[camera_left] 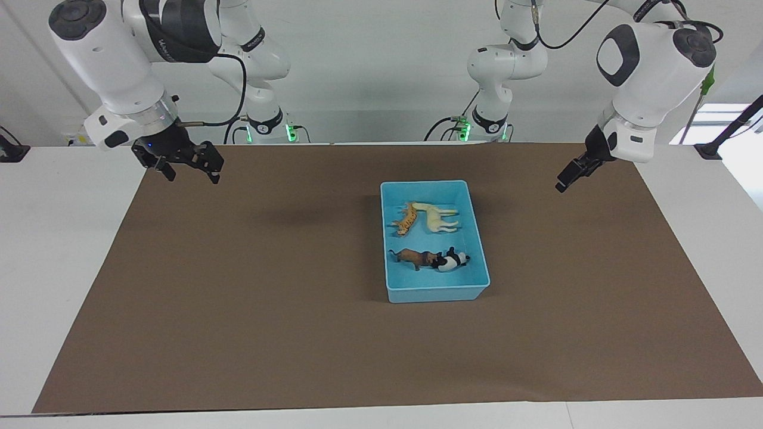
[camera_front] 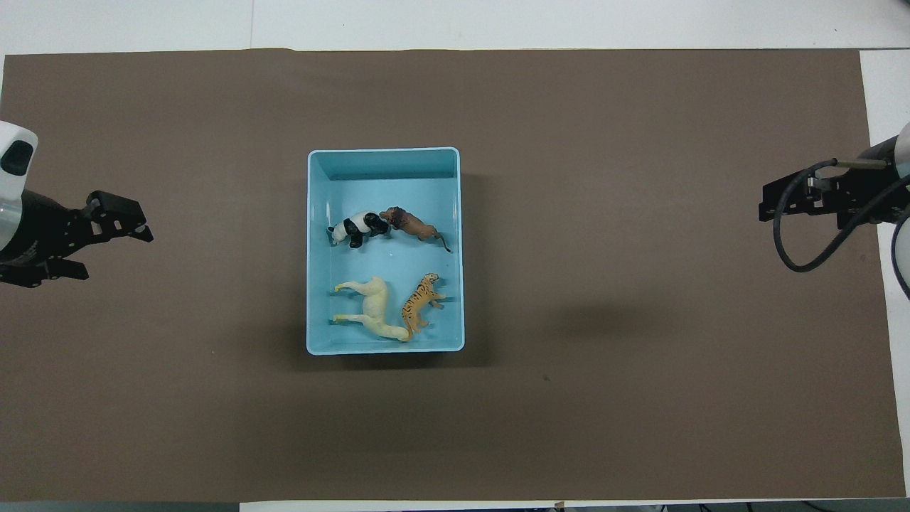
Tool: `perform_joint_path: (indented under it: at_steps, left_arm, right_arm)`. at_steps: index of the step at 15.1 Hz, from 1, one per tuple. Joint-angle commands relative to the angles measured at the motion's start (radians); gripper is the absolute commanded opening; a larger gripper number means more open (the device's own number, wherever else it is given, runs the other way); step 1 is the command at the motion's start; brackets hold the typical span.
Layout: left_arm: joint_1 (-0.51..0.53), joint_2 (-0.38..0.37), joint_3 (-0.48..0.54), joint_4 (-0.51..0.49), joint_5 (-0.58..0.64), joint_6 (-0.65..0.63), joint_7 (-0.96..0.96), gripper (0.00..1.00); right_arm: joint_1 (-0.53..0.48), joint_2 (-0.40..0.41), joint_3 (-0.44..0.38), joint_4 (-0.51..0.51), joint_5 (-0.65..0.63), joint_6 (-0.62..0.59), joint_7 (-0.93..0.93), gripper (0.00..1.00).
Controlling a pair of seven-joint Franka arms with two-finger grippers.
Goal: Put all toys into storage box
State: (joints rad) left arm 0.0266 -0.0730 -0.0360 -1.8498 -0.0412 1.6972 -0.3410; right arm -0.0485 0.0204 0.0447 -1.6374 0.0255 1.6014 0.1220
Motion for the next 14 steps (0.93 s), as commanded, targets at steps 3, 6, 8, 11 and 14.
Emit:
perform_joint_path:
  at_steps: [3,6,8,11,14]
  left_arm:
    - [-0.017,0.025,-0.015,0.103,0.116,-0.139,0.234,1.00]
    - [-0.031,0.036,-0.015,0.095,0.113,-0.126,0.223,1.00]
    - [-0.039,0.070,-0.012,0.109,0.113,-0.094,0.215,1.00]
    - [-0.066,0.087,-0.008,0.109,0.112,-0.070,0.218,1.00]
    - [-0.057,0.136,-0.010,0.222,0.070,-0.154,0.227,1.00]
  right_arm:
    - [-0.022,-0.028,0.012,-0.035,0.017,0.017,-0.030,1.00]
    - [-0.024,-0.028,0.012,-0.035,0.010,0.015,-0.105,1.00]
    - [-0.024,-0.028,0.012,-0.035,0.010,0.015,-0.104,1.00]
    - [-0.022,-0.028,0.012,-0.035,0.010,0.012,-0.101,1.00]
    - [-0.022,-0.030,0.012,-0.035,0.010,-0.001,-0.101,1.00]
